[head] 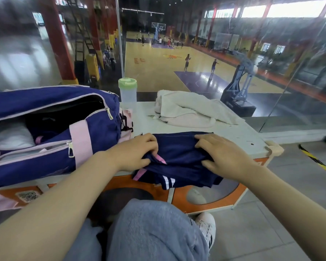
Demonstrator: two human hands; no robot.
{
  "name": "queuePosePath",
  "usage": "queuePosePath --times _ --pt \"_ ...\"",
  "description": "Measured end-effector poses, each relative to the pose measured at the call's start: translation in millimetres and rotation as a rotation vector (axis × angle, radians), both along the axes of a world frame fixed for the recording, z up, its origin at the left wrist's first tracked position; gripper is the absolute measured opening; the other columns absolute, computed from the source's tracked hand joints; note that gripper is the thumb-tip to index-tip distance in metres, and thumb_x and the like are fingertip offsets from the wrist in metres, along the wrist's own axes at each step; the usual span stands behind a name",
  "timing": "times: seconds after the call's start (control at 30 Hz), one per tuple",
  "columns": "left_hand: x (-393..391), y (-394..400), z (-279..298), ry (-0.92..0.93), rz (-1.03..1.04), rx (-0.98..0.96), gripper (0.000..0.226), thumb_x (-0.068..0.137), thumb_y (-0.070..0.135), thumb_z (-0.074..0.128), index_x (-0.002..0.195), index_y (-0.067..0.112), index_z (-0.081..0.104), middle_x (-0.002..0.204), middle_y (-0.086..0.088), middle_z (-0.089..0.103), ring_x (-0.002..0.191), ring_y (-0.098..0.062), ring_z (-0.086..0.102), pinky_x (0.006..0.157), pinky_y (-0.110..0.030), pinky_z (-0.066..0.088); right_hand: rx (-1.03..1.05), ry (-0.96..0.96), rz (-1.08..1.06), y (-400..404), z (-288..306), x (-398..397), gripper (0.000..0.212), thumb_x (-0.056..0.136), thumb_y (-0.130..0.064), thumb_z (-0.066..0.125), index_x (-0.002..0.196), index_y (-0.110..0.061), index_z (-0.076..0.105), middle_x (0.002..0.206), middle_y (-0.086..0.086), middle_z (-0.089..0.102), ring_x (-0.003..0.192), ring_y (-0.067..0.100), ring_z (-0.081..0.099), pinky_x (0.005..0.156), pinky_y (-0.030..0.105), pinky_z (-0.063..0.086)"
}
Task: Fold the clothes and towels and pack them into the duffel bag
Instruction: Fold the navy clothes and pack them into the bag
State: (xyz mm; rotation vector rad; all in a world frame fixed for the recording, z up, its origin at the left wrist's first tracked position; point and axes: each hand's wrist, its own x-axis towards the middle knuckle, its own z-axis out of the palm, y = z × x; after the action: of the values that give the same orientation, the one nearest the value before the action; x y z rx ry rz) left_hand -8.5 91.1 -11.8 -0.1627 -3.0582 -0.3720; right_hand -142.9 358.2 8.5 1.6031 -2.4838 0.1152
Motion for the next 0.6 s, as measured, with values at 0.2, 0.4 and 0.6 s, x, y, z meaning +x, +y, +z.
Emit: queuePosePath --times 0.2,0.4,0.6 --pt "1 21 -6 -0.110 0.051 -0.058 0.068 0.070 0.071 0.066 0.113 0.024 0.041 0.122 0.011 0.037 0.106 -0.013 0.043 0.084 -0.028 0.042 0.083 -0.049 -0.044 3 -47 -2 0.107 0.073 -0.090 0.035 0.152 -0.020 0.019 0.163 0.005 0.007 0.150 0.023 0.008 0.122 0.042 0.016" --pt "-9 27 -17 -0.003 0.107 -0.221 0.088 0.073 0.064 0.069 0.135 0.012 0.034 0.148 -0.005 0.030 0.131 -0.023 0.036 0.104 -0.034 0.037 0.062 -0.001 -0.007 -9 -42 -23 0.075 0.090 -0.055 0.053 0.150 -0.016 0.027 0.161 0.009 0.017 0.147 0.026 0.019 0.119 0.038 0.023" --pt "-16 19 -12 -0.092 0.121 -0.029 0.085 0.078 0.056 0.069 0.141 0.016 0.029 0.155 -0.004 0.021 0.141 -0.019 0.025 0.112 -0.030 0.027 -0.005 -0.142 -0.002 -26 -27 -48 0.057 0.096 -0.036 0.054 0.146 -0.020 0.032 0.157 0.002 0.024 0.143 0.018 0.025 0.113 0.031 0.031"
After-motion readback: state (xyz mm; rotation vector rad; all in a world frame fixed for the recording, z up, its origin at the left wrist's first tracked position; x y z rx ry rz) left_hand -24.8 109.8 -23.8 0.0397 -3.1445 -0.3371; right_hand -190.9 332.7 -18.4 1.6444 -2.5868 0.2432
